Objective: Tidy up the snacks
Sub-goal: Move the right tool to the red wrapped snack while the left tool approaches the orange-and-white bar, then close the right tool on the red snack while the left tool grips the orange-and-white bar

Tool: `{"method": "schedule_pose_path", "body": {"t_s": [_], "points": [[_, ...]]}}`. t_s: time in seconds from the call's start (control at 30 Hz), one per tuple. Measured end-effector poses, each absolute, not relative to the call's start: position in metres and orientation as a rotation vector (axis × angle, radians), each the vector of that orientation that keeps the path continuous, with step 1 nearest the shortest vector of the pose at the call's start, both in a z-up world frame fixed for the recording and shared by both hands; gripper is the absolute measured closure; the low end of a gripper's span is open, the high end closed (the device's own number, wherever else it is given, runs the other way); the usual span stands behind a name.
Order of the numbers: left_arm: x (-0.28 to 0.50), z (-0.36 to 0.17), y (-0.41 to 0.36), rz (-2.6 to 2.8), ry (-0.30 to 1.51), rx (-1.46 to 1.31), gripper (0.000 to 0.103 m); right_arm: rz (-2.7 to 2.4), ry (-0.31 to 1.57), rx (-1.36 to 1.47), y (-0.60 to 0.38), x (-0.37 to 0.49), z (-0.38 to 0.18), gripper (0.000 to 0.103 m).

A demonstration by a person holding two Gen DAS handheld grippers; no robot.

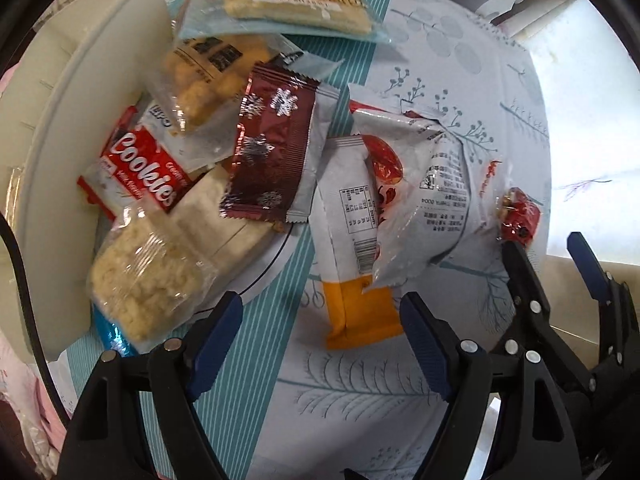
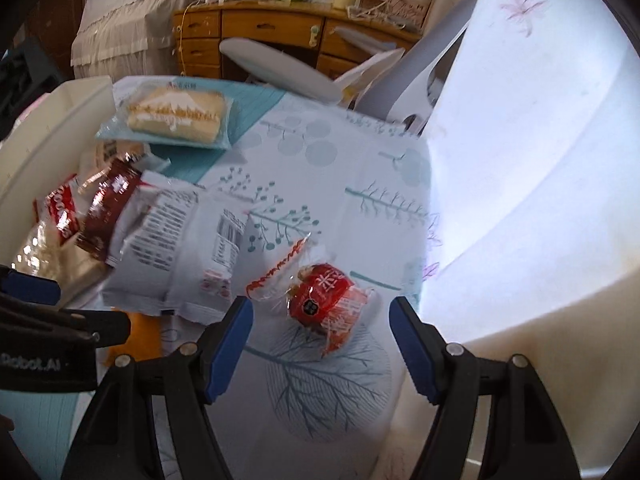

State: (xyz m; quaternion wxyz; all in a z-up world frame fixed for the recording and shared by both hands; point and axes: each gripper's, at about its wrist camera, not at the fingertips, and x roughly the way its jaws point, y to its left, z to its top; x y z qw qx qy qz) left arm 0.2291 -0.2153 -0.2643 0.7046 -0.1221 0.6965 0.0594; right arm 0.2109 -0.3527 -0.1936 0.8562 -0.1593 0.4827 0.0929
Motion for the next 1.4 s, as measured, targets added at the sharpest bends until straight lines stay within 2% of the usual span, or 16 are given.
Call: {"method": "schedule_pose_path", "body": {"t_s": [0.13, 0.17, 0.2, 0.4, 0.6, 0.73, 0.9, 1.17, 1.4], "points": [[0.238, -0.276, -0.223, 0.131, 1.556, -0.262, 0.026, 0.226, 1.037, -0.314, -0.355, 0.218, -0.209, 0.031], [0.241, -0.28, -0.226, 0.132, 1.561, -0.258, 0.029, 0.233, 1.045, -0.309, -0.356, 0.22, -0.212, 0.031], [0.243, -0.284, -0.229, 0.131, 1.566, -0.256, 0.036, 0.24, 1.053, -0.301, -0.357, 0.222, -0.215, 0.031], [0.26, -0.3, -0.243, 0.117, 1.571, -0.246, 0.051, 0.233, 1.066, -0.247, -0.362, 0.228, -0.229, 0.031], [0.263, -0.3, -0.243, 0.113, 1.548, -0.231, 0.055, 0.235, 1.056, -0.179, -0.367, 0.232, -0.234, 0.032], [0.265, -0.299, -0.234, 0.124, 1.541, -0.241, 0.065, 0.235, 1.047, -0.176, -0.365, 0.231, -0.233, 0.039], [0.261, -0.296, -0.222, 0.111, 1.542, -0.26, 0.067, 0.237, 1.05, -0.165, -0.364, 0.232, -0.232, 0.047], [0.243, -0.294, -0.203, 0.1, 1.575, -0.319, 0.067, 0.244, 1.091, -0.134, -0.364, 0.23, -0.23, 0.049], [0.227, -0.273, -0.188, 0.068, 1.565, -0.339, 0.067, 0.228, 1.155, -0.03, -0.368, 0.22, -0.226, 0.05]]}}
